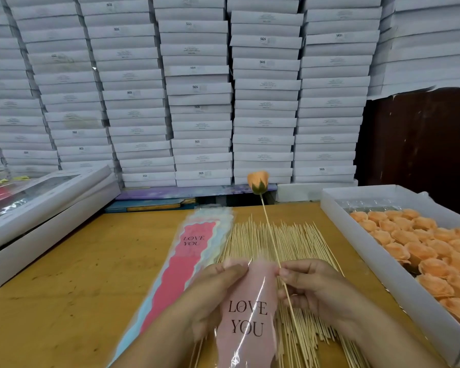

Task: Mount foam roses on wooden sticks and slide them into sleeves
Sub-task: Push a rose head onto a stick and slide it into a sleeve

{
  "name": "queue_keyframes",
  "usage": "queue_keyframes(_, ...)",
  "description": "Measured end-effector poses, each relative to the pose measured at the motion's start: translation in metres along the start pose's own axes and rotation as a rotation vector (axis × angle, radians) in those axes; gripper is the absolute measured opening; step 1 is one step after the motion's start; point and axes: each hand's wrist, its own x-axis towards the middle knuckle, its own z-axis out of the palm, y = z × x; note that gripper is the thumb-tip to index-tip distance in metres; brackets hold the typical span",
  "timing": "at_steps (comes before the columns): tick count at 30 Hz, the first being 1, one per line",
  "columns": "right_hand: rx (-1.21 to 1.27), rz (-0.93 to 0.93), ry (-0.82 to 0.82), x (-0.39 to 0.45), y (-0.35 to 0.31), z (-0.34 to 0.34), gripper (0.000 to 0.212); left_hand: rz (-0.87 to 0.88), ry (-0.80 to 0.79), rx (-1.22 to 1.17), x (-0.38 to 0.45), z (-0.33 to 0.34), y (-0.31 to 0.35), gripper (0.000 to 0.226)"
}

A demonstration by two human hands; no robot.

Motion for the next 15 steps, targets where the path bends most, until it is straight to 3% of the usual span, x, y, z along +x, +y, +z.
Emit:
queue_keyframes(10,0.006,0.039,-0.007,0.0007,0.0025,-0.0016,0.024,0.131,0.011,0.013,-0.003,0.0065,-0.0046,0.024)
queue_keyframes(13,-0.027,0.039,-0.023,-0.0007,0.0011,-0.0003,0.029,0.142,0.046,-0.015,-0.0053,0.0074,-0.0056,0.007)
queue_keyframes(15,-0.034,0.04,-0.018,-0.0015,0.0008,0.0005,0.033,0.133,0.079,-0.007,-0.006,0.0071,-0.0054,0.029)
